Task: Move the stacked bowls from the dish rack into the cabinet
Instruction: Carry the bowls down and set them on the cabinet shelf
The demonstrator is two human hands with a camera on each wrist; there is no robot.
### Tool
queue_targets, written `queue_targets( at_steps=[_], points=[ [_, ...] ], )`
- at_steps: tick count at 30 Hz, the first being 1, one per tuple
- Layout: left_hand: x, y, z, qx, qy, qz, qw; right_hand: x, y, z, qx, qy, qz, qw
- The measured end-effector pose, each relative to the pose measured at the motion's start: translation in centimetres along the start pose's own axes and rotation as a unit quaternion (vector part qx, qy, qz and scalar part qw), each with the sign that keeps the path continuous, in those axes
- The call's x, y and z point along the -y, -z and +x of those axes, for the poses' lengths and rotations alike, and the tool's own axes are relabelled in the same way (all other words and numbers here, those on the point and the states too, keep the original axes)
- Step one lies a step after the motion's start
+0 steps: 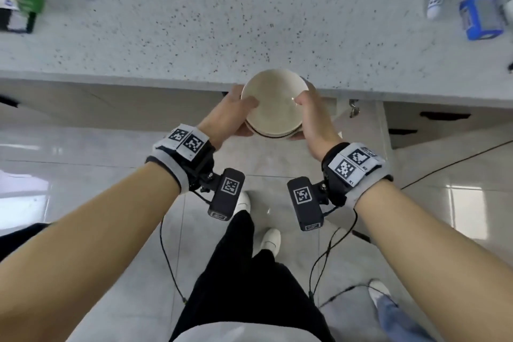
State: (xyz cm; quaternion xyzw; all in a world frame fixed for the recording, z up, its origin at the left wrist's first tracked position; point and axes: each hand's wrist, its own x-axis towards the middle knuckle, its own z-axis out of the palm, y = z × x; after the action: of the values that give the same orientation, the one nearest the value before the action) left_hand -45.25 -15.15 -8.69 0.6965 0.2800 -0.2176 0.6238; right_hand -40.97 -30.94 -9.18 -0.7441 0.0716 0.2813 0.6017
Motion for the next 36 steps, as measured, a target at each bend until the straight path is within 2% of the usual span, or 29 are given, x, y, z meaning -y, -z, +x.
queue_targets(
  at_steps=[4, 9, 14, 18, 25, 28, 33, 36],
  points=[
    [4.8, -3.4, 0.3, -0.004, 0.013, -0.025, 1.000, -5.6, 1.1, -0.6, -0.020, -0.024, 0.001, 1.000],
    [10.3, -5.7, 4.3, 0.001, 0.045, -0.046, 0.998, -11.8, 1.9, 2.1, -0.004, -0.058, -0.018, 0.998],
    [15.4, -6.8, 13.4, -0.003, 0.044, -0.046, 0.998, -17.8, 1.2, 9.8, -0.017, -0.062, -0.032, 0.997],
    [17.8, -6.6, 21.2, -0.035, 0.022, -0.029, 0.999, -22.0, 0.0, 17.4, -0.022, -0.042, -0.051, 0.998],
    [17.3, -5.4, 30.5, -0.051, -0.036, -0.061, 0.996, -23.4, 0.0, 28.6, -0.044, -0.049, -0.011, 0.998],
    [17.3, -5.5, 34.5, -0.089, -0.062, -0.068, 0.992, -23.5, 0.5, 32.5, -0.055, -0.031, 0.027, 0.998],
    [17.9, -6.2, 39.5, -0.147, -0.144, -0.033, 0.978, -25.0, 1.2, 37.7, -0.059, 0.015, 0.037, 0.997],
    [18.1, -6.5, 41.1, -0.148, -0.164, -0.015, 0.975, -25.2, 1.3, 39.7, -0.051, 0.023, 0.028, 0.998]
  ],
)
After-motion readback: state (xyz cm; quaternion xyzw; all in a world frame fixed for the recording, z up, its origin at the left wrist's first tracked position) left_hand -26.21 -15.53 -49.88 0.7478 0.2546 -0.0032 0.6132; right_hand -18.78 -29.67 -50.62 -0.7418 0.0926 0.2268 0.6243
